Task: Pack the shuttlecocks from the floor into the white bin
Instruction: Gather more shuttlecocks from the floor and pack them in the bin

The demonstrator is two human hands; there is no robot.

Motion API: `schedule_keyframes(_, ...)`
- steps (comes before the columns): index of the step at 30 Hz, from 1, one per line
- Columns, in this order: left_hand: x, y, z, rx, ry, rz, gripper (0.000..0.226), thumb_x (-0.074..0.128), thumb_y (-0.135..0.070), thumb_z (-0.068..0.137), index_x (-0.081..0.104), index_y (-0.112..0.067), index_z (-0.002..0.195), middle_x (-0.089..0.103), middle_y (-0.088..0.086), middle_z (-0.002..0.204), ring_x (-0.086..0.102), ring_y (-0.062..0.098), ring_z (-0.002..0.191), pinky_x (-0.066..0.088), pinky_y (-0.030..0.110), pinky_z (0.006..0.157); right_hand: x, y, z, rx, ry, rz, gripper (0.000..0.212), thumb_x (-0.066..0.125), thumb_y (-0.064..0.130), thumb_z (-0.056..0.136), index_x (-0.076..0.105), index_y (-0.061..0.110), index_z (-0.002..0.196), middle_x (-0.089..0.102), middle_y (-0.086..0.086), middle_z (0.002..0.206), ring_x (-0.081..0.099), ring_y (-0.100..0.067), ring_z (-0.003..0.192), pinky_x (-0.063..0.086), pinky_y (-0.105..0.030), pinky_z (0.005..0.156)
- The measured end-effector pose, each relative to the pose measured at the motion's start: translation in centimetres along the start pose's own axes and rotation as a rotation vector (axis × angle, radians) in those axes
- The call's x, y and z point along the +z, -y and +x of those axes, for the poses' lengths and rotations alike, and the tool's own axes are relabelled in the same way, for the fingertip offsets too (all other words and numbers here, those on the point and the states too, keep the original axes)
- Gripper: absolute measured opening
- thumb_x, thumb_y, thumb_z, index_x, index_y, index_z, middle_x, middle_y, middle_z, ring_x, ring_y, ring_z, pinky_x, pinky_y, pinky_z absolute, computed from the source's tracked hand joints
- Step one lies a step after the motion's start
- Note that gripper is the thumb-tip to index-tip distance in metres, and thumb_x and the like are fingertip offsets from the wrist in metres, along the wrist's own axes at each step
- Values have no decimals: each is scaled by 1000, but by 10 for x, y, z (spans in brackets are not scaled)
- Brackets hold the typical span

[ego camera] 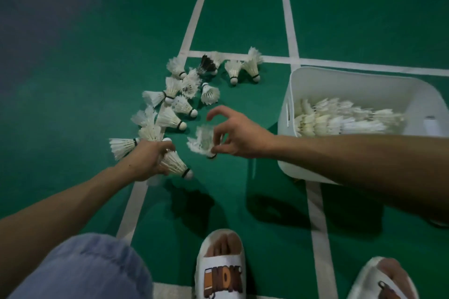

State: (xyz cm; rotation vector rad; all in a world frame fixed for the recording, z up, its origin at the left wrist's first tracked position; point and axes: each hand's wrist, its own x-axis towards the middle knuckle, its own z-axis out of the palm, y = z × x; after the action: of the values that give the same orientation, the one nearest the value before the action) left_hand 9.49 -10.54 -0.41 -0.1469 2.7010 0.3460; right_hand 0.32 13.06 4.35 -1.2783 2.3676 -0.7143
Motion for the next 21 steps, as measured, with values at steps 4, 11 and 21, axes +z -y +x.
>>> schedule_keyframes(4,-53,-41,2,67,-54,-34,60,81,-23,72,56,-19,127,64,12,120,59,22,92,45,28,85,-65,-10,-12,64,-138,13,11,76,22,80,69,13,77,54,0,122,59,-5,79,53,-18,75)
schedule_keyframes(11,-146,-128,26,179,-194,-128,52,75,-17,77,55,-19,125,61,9,122,54,9,67,37,18,51,-143,-58,-63,349,-395,134,11,74,24,82,65,16,84,66,3,83,64,-7,76,50,-14,61)
schedule_keyframes(21,-151,-285,67,486,-165,-12,58,80,-23,73,55,-23,125,63,5,121,54,16,86,39,23,76,-156,-154,-171,800,-685,275,17,68,15,87,62,13,103,67,-8,86,70,-22,75,59,-45,79)
